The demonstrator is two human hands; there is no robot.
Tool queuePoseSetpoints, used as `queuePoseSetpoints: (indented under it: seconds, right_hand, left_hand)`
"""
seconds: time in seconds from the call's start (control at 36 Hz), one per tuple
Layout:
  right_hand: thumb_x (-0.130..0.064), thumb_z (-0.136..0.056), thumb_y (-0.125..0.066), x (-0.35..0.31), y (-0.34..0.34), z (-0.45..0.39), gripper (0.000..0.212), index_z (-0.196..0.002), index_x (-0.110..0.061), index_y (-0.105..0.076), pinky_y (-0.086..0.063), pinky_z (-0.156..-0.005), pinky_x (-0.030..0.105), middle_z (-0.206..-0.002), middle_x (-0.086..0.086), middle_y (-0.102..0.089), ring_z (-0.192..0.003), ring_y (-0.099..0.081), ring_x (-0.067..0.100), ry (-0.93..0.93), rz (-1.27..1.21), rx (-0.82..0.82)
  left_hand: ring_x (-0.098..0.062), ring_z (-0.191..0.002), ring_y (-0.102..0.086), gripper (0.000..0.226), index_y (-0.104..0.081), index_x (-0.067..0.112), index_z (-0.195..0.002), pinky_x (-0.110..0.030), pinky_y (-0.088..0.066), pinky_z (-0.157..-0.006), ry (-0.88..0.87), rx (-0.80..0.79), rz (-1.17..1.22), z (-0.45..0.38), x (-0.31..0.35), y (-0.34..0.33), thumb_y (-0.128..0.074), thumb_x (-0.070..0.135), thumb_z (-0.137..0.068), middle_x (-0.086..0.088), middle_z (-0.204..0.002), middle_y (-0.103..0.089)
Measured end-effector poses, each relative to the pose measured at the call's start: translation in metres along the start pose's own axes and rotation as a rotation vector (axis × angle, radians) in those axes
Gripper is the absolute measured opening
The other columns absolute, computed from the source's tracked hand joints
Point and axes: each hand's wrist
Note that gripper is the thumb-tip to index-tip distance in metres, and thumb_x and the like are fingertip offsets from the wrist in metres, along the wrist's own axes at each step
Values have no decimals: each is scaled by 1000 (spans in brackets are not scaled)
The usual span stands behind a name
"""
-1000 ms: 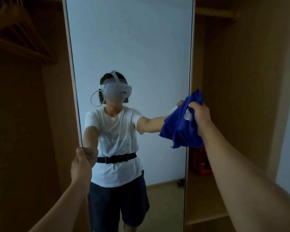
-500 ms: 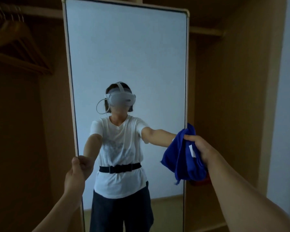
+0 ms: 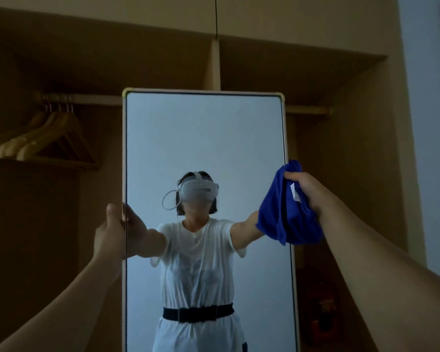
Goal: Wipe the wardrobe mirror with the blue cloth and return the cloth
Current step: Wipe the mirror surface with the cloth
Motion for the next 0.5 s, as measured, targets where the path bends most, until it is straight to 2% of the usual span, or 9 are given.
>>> queuePoseSetpoints:
  seconds: [0.08,0.14,0.19,0.22,0.31,0.36,0.42,0.47,0.5]
  right_hand:
    - [-31,-84,-67,-31,-6,-1,34,-108,-8,-61,-51,-67,34,-98,12,-65,-77,-62,27,66,12,44]
    - [-29,-82,-70,-50,-11,-3,44,-117,-6,-58,-51,-68,34,-106,14,-65,-80,-63,28,115,10,88]
    - [-28,-80,-72,-69,-16,-4,48,-120,-6,-57,-50,-66,33,-105,14,-65,-81,-63,28,161,6,129]
    - [-28,-80,-72,-78,-18,-5,48,-119,-6,-57,-50,-66,33,-103,13,-65,-81,-63,28,179,1,145]
    - [-29,-79,-73,-101,-22,-6,42,-113,-8,-58,-48,-64,32,-96,11,-65,-78,-62,26,208,-18,172]
    - [-28,-80,-72,-113,-25,-6,36,-108,-10,-57,-45,-58,30,-90,8,-63,-74,-61,23,230,-33,184]
    - [-25,-81,-71,-122,-29,-9,31,-105,-11,-57,-44,-57,29,-84,4,-61,-70,-59,19,269,-53,207]
    - [-23,-82,-71,-129,-34,-13,30,-106,-11,-56,-48,-68,31,-85,3,-60,-73,-58,18,321,-58,259]
    - [-22,-83,-70,-132,-37,-15,31,-108,-11,-55,-48,-74,32,-91,4,-61,-78,-59,20,344,-42,295]
  left_hand:
    - [-38,-119,-51,65,-51,8,-130,-51,-39,-99,-21,30,15,-7,21,-10,-27,58,-95,-20,-127,-55]
    - [-39,-116,-50,58,-49,5,-129,-49,-41,-94,-47,31,22,-6,25,-16,-26,49,-98,-21,-123,-55]
    - [-35,-100,-55,46,-53,5,-122,-45,-42,-82,-55,46,-2,-4,28,-17,-29,39,-100,-21,-109,-58]
    - [-39,-96,-57,42,-54,2,-119,-48,-44,-80,-66,42,-13,-3,28,-16,-32,32,-101,-25,-106,-59]
    - [-51,-110,-51,39,-54,-8,-117,-57,-43,-91,-106,-1,-65,-8,28,-12,-36,21,-100,-34,-116,-56]
    - [-55,-109,-49,40,-54,-12,-114,-61,-39,-94,-134,-36,-85,-10,29,-8,-35,21,-100,-32,-98,-59]
    - [-57,-89,-47,42,-53,-16,-109,-64,-37,-94,-164,-81,-64,-8,29,-5,-34,21,-101,-17,-73,-51]
    - [-39,-69,-43,38,-55,-13,-100,-61,-43,-85,-182,-90,-31,-8,28,-6,-34,19,-101,-8,-66,-46]
    - [-29,-62,-43,33,-54,-7,-93,-54,-46,-74,-183,-88,-27,-7,28,-6,-34,18,-101,-7,-65,-45]
Point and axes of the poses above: each hand's wrist, its own z-axis away from the middle knuckle, its own y-axis out of the back of the hand, x = y × z
